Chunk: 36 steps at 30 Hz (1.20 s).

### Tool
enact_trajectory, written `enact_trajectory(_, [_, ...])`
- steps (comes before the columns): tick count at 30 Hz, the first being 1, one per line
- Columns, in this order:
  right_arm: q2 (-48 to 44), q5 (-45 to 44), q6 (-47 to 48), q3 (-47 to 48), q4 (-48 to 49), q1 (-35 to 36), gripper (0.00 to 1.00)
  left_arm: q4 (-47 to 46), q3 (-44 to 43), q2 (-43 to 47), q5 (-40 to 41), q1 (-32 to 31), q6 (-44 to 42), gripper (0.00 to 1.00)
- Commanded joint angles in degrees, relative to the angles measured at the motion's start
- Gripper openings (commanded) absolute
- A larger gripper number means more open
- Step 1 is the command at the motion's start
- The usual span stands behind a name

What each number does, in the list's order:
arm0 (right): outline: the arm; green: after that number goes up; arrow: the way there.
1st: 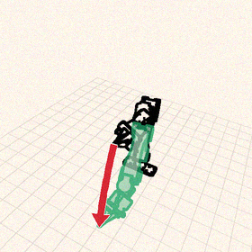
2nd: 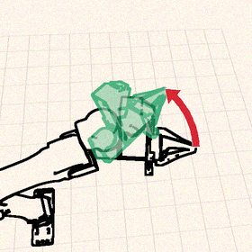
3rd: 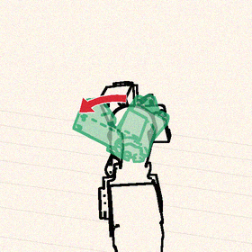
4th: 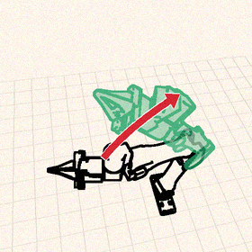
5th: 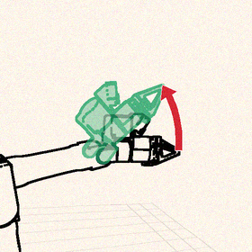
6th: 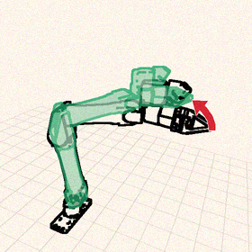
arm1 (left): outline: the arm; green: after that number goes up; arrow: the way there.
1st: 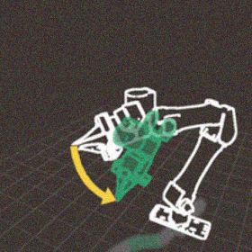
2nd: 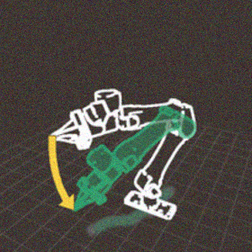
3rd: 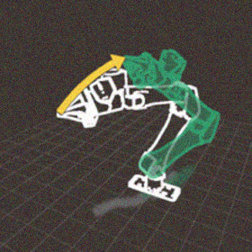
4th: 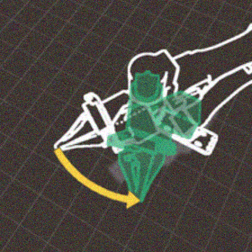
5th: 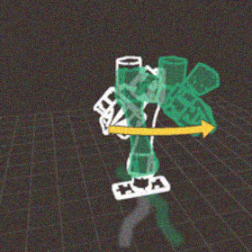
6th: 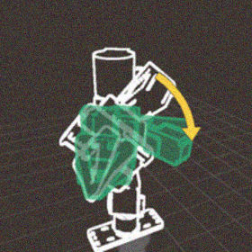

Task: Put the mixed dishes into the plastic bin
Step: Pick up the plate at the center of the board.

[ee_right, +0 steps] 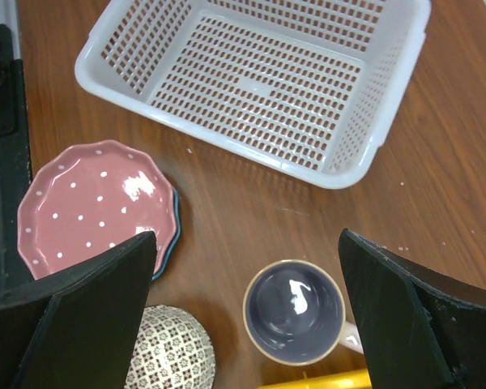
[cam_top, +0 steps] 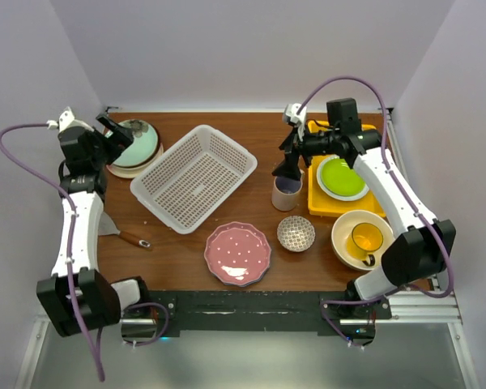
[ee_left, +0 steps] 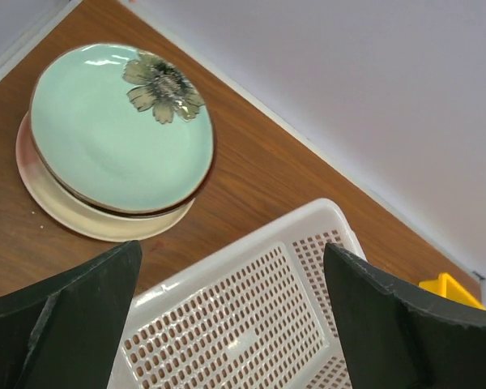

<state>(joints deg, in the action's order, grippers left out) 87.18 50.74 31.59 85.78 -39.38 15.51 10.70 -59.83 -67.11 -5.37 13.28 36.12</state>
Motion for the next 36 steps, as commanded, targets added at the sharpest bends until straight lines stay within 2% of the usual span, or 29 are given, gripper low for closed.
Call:
enact_trajectory(1, [1.2, 1.0, -0.7, 0.8, 3.8, 0.8, 0.98, -7.4, 0.9, -5.4, -10.4, 5.3, 8.7, 1.0])
enact_trajectory(5, [2.0, 0.5, -1.0, 0.3, 5.3, 0.9, 0.98, -9.6, -0.2, -11.5, -12.0, 7.8, 13.1, 1.0])
enact_trajectory(8, [2.1, 0.8, -1.7, -1.0, 6.3, 0.9, 0.98, -7.3, -2.6, -16.7, -9.1, 8.7, 11.4, 1.0])
enact_trajectory(12, [2.5, 1.1, -2.6, -1.5, 7.2, 0.9, 0.98, -5.9, -5.6, -24.6, -7.4, 9.5, 9.5, 0.91])
enact_trajectory(17, [3.6, 0.7, -2.8, -0.8, 6.9, 0.8, 0.98, -4.1, -10.4, -30.6, -4.9, 9.6, 7.0, 0.85])
enact_trajectory(21, [5.3, 0.2, -2.5, 0.9, 5.7, 0.9, 0.98, -1.3, -14.2, -36.1, -3.2, 9.6, 6.5, 0.73])
enact_trajectory(27, [8.2, -0.6, -3.6, 4.4, 5.5, 0.9, 0.98, -0.2, -16.3, -39.8, -1.2, 9.5, 6.6, 0.66])
enact_trajectory(36, [11.6, -1.7, -3.9, 8.0, 5.2, 1.0, 0.98, 0.8, -17.0, -41.5, 1.1, 9.4, 6.4, 0.65])
